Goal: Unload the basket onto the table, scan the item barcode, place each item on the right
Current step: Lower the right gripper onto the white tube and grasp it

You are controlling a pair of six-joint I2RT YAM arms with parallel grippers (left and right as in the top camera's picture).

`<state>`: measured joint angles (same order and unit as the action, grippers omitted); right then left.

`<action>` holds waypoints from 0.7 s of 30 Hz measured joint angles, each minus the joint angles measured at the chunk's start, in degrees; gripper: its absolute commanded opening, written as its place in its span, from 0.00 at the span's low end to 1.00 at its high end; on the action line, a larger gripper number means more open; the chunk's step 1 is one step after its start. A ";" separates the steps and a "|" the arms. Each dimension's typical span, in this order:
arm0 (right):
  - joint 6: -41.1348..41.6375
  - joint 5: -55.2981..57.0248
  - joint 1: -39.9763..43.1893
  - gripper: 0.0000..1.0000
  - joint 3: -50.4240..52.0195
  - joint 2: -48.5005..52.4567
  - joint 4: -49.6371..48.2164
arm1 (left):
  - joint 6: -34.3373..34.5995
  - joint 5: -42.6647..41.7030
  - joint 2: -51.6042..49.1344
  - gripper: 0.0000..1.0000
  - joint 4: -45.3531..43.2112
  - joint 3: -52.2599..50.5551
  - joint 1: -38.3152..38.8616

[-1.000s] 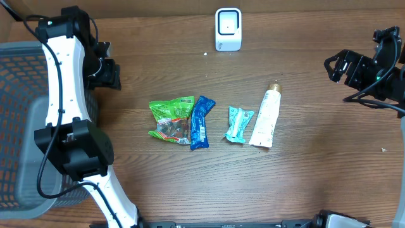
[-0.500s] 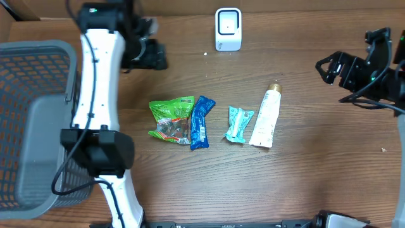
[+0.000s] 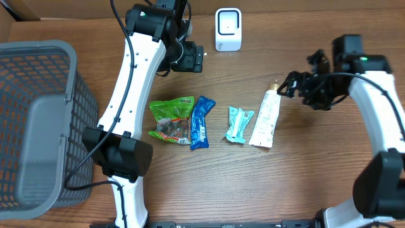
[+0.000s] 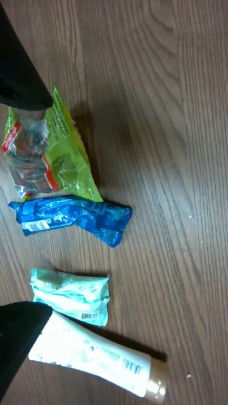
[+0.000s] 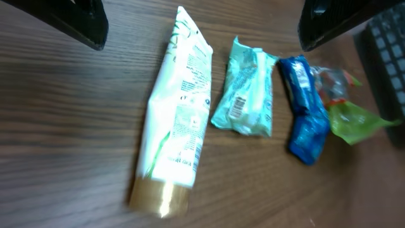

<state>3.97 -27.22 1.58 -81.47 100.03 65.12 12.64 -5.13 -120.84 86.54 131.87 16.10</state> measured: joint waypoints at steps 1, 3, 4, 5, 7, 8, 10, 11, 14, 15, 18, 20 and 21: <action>-0.24 0.02 -0.74 0.95 1.03 1.01 -0.92 | 0.72 0.28 0.00 0.91 -0.04 0.00 0.00; -0.50 0.09 -1.84 0.95 3.02 2.73 -3.15 | 1.16 0.72 0.00 0.94 -0.11 0.00 0.00; -0.68 0.17 -2.27 0.93 4.55 3.56 -4.92 | 1.40 0.92 0.00 0.96 -0.17 0.02 0.00; -0.76 0.28 -2.34 0.91 5.77 3.63 -6.25 | 1.62 0.92 0.00 0.98 -0.20 0.02 0.00; -0.66 0.22 -2.34 0.90 8.17 3.65 -9.81 | 2.12 1.11 0.00 1.00 -0.33 0.02 0.00; -0.61 0.26 -2.34 0.89 9.33 3.65 -11.50 | 2.10 1.16 0.00 1.00 -0.44 0.02 0.00; -0.09 0.26 -2.34 0.88 12.13 3.65 -14.56 | 2.23 1.36 0.00 1.00 -0.44 0.02 0.00; 0.13 0.04 -2.34 0.88 13.97 3.65 -17.27 | 2.23 1.40 0.00 1.00 -0.42 0.02 0.00; 0.76 -1.53 -2.34 0.87 18.99 3.65 -24.48 | 2.23 1.57 0.00 1.00 -0.59 0.02 0.00; 1.14 -1.97 -2.38 0.87 20.26 3.65 -26.18 | 2.23 1.62 0.00 1.00 -0.70 0.02 0.00; 2.40 -2.86 -2.38 0.84 23.80 3.65 -31.54 | 2.25 1.79 0.00 1.00 -0.85 0.02 0.00; 2.73 -3.45 -2.38 0.81 24.63 3.52 -33.68 | 2.23 1.81 0.00 1.00 -0.87 0.02 0.00; 3.08 -3.96 -2.38 0.78 25.35 3.52 -35.76 | 2.23 1.81 0.00 1.00 -0.90 0.02 0.00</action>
<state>7.05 -31.18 -0.80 -56.12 103.55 29.36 14.87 -3.31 -120.84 85.65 131.90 16.10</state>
